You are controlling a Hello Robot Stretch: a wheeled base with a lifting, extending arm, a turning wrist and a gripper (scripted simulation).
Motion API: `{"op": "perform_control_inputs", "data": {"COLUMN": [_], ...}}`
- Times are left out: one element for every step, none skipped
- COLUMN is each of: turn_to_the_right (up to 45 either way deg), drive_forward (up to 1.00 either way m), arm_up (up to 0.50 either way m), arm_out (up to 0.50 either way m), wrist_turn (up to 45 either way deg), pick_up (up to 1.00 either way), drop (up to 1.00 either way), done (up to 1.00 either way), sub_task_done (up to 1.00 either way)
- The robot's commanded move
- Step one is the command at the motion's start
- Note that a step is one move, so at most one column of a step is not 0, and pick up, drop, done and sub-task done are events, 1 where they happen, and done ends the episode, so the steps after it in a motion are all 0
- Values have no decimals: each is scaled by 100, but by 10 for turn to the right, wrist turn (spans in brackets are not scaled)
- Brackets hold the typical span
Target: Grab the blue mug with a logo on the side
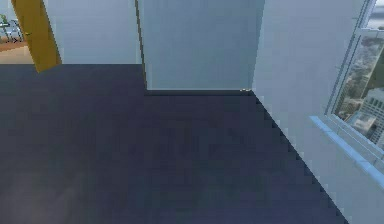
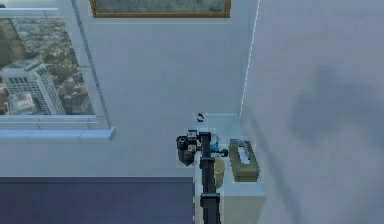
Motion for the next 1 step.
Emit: {"op": "perform_control_inputs", "data": {"turn_to_the_right": [0], "drive_forward": [0], "arm_up": [0], "arm_out": [0], "wrist_turn": [0], "pick_up": [100], "drop": [0], "done": [0], "sub_task_done": [0]}}
